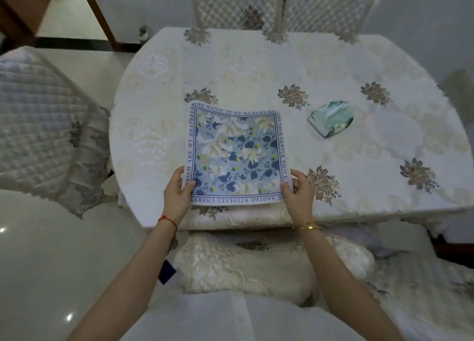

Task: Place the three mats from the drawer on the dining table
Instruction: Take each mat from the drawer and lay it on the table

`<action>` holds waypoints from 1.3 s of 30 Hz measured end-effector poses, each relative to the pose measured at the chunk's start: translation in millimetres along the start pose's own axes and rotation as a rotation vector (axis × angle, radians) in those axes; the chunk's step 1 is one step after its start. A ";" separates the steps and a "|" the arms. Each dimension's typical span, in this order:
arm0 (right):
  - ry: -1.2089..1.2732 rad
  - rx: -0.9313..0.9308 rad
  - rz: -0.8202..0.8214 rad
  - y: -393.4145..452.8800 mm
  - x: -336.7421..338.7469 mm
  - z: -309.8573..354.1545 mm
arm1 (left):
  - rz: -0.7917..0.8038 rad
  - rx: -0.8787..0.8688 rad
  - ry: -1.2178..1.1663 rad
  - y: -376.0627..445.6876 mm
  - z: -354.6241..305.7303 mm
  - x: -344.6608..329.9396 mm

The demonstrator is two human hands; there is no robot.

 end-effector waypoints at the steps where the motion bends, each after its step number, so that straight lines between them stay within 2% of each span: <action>1: -0.012 -0.017 0.007 3.2 -3.6 -6.7 | -0.002 0.021 0.007 1.5 3.0 -3.9; 7: -0.062 -0.109 0.034 4.8 -16.7 -42.0 | 0.026 0.061 0.062 3.6 23.5 -16.4; 15: -0.151 -0.184 0.032 4.5 -20.5 -64.3 | -0.033 0.117 0.123 -0.3 39.6 -14.2; 28: -0.240 -0.144 0.005 3.3 -13.6 -64.1 | -0.054 0.056 0.165 -3.8 38.7 -12.5; 32: -0.332 -0.048 -0.001 6.2 -8.9 -59.4 | -0.051 0.005 0.206 -2.6 35.8 -10.4; 36: -0.555 0.251 0.000 18.7 -13.6 -43.5 | -0.099 -0.094 0.354 9.3 30.9 -2.4; 39: -0.593 0.399 0.070 40.1 -36.5 -25.2 | -0.083 -0.243 0.454 33.2 18.7 -9.1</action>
Point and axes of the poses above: each hand's wrist, its own y-axis towards the middle knuckle, its own x-axis out of the back of the hand, z = x × y, the point moved 6 cm from there along y, towards the middle knuckle, and after that the axes turned 9 degrees about -z, right-handed, at the moved point
